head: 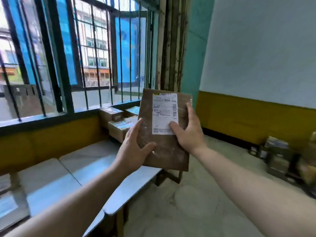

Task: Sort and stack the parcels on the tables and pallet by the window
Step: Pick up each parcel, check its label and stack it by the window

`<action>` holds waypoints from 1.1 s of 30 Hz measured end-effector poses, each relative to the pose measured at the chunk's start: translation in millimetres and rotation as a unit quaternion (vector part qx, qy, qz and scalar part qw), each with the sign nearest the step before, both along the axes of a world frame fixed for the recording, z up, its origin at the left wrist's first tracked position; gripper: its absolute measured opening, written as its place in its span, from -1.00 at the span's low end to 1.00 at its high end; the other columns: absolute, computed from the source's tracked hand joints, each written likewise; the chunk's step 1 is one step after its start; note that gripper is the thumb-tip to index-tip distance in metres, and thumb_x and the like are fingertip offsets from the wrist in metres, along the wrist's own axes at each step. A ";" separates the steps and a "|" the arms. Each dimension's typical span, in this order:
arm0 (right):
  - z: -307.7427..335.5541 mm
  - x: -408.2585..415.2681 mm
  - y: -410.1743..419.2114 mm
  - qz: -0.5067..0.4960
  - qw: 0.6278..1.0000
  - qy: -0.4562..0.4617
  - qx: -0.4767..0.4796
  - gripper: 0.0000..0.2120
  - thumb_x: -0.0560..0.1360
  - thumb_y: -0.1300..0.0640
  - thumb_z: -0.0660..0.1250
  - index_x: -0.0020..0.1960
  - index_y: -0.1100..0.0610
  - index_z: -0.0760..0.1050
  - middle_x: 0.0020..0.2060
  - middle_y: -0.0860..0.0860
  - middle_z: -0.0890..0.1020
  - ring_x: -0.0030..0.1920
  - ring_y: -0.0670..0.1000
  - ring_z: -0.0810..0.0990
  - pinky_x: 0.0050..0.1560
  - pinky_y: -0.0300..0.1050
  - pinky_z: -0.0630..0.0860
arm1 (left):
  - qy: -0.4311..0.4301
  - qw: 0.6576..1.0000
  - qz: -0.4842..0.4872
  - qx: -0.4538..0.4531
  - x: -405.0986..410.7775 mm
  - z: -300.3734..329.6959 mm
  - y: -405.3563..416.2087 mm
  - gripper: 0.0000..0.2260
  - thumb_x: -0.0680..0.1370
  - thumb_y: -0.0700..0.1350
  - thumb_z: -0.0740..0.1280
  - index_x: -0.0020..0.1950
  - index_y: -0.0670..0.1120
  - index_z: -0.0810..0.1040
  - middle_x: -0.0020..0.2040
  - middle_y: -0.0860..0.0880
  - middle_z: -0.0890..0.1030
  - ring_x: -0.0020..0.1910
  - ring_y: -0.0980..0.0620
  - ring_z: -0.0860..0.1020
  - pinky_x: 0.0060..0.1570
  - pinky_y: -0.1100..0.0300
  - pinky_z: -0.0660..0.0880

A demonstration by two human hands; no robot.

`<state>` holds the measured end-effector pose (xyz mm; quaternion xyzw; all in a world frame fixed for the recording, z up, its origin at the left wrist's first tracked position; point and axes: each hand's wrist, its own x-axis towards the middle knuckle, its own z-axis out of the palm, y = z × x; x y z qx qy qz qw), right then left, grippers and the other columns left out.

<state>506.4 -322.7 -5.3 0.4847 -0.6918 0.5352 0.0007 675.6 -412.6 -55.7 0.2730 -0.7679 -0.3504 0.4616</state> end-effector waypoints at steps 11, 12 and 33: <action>-8.7 -168.7 -4.5 -0.147 0.989 -0.008 0.015 -0.20 0.51 -0.14 0.37 0.57 -0.19 -0.05 0.49 -0.02 0.25 0.46 0.05 0.27 0.41 0.16 0.33 | -0.003 0.990 -0.140 0.016 -201.2 -7.2 -45.3 -0.23 0.41 -0.03 0.51 0.44 0.35 0.15 0.41 0.11 0.37 0.31 0.09 0.43 0.28 -0.01 0.46; -7.1 -183.8 -8.8 -0.160 0.987 -0.007 0.018 -0.20 0.52 -0.14 0.37 0.58 -0.18 -0.05 0.51 -0.03 0.23 0.47 0.05 0.25 0.42 0.15 0.31 | -0.006 0.988 -0.151 0.014 -220.7 -7.7 -54.1 -0.23 0.41 0.00 0.50 0.44 0.36 0.13 0.42 0.12 0.37 0.32 0.10 0.43 0.29 -0.01 0.45; -2.3 -450.3 -59.9 -0.307 0.951 -0.030 0.028 -0.23 0.54 -0.08 0.34 0.59 -0.15 -0.05 0.56 -0.04 0.12 0.52 0.02 0.14 0.41 -0.04 0.19 | -0.042 0.953 -0.301 0.003 -532.1 4.6 -135.3 -0.24 0.47 -0.01 0.46 0.51 0.27 0.07 0.48 0.14 0.26 0.36 0.13 0.35 0.29 0.01 0.45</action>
